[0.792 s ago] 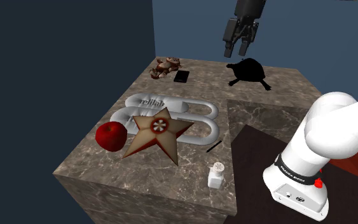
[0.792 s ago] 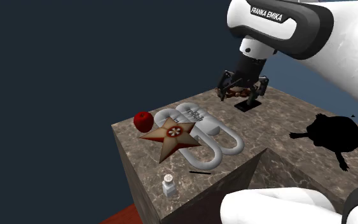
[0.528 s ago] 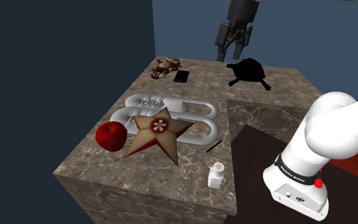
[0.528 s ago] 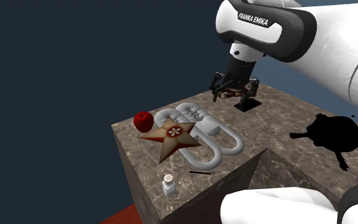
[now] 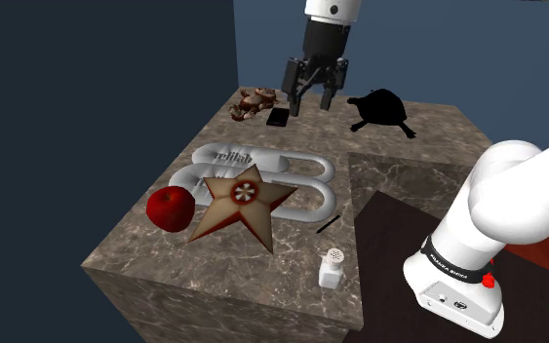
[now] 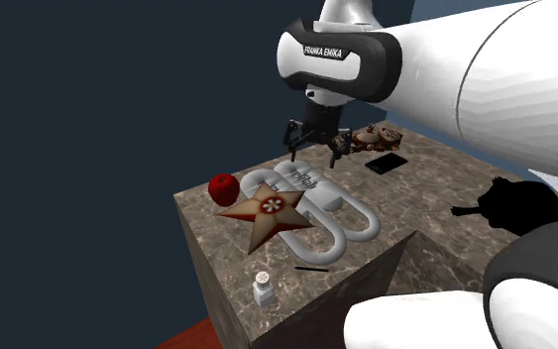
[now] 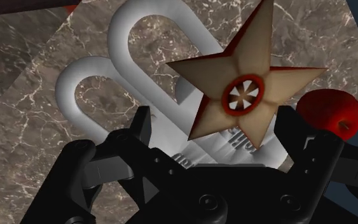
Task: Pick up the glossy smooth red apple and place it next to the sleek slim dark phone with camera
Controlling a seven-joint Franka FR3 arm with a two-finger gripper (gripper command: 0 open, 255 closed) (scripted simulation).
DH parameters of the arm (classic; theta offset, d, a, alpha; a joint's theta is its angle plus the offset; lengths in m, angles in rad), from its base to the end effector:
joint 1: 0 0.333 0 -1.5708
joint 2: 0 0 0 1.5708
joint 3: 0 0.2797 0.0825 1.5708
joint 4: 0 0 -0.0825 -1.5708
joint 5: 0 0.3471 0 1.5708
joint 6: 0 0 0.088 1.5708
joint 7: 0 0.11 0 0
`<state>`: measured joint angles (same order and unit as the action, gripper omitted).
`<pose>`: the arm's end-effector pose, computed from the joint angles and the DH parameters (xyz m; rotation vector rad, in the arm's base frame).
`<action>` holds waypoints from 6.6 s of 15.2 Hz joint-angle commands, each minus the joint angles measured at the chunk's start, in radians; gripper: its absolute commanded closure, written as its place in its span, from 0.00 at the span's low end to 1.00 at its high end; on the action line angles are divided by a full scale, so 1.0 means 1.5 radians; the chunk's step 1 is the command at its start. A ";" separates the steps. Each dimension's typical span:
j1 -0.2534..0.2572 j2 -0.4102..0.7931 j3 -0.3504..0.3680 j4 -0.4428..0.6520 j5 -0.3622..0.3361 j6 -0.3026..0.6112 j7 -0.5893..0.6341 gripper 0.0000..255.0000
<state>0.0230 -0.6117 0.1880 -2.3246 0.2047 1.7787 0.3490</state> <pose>0.3465 0.1028 0.5336 -3.0192 0.3103 -0.0495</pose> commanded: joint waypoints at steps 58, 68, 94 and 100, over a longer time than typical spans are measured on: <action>0.095 0.661 0.244 0.459 -0.361 0.165 0.586 1.00; 0.097 0.644 0.252 0.525 -0.344 0.085 0.567 1.00; 0.007 0.541 0.237 0.560 -0.270 -0.020 0.433 1.00; -0.066 0.474 0.201 0.482 -0.223 0.011 0.327 1.00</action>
<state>-0.0544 0.1191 0.5011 -1.5833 -0.1435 1.7906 0.8748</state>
